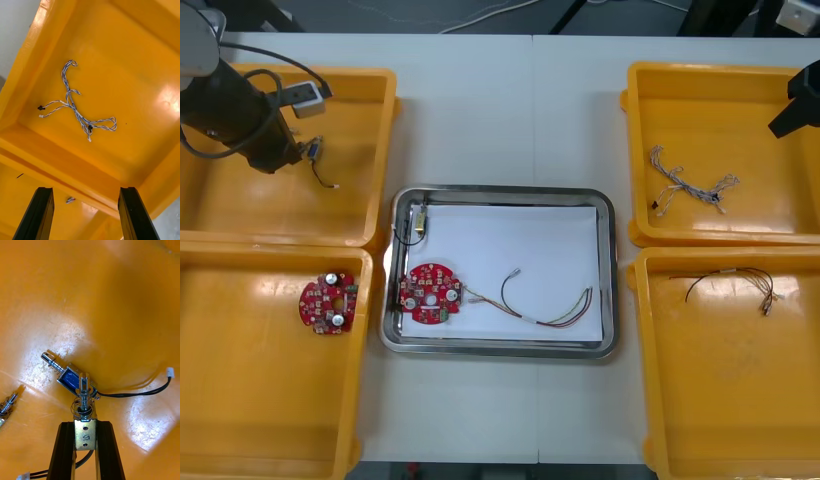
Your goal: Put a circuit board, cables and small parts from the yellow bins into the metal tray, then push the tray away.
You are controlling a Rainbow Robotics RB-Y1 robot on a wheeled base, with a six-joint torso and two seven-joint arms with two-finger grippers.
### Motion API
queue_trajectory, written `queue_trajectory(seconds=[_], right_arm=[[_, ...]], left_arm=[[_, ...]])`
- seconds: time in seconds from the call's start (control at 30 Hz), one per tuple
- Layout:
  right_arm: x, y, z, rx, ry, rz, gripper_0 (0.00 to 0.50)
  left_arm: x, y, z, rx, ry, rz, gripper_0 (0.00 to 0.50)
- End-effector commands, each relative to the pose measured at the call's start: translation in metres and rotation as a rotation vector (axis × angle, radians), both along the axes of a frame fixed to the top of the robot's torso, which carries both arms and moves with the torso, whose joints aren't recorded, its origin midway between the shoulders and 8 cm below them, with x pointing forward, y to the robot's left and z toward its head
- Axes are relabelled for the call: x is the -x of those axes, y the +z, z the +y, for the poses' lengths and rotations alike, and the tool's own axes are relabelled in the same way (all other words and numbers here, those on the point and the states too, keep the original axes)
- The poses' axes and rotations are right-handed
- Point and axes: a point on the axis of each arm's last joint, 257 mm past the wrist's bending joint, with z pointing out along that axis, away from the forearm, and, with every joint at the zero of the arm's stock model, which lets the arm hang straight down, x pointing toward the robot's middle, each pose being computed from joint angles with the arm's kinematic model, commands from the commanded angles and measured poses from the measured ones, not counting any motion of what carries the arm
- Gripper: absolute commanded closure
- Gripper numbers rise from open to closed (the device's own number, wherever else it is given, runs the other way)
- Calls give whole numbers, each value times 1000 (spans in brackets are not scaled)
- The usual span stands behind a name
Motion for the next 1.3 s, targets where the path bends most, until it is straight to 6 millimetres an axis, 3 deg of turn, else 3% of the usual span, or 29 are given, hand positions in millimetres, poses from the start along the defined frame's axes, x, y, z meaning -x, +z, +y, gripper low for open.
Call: queue_trajectory(seconds=[0.03, 0.4, 0.83, 1.0, 1.3], right_arm=[[-10, -13, 7, 68, 147, -49, 0], [-34, -39, 15, 222, 317, -110, 0], [-61, -86, 34, 175, 350, -120, 0], [-71, -104, 38, 167, 350, -134, 0], [-75, -130, 43, 137, 344, -110, 0]], left_arm=[[-13, 71, -8, -45, -126, -98, 500], [28, 106, -20, -166, -249, -21, 500], [87, 136, -50, -70, 129, 66, 500], [97, 137, -68, 1, 246, 14, 500], [117, 122, -102, 147, 398, 14, 500]])
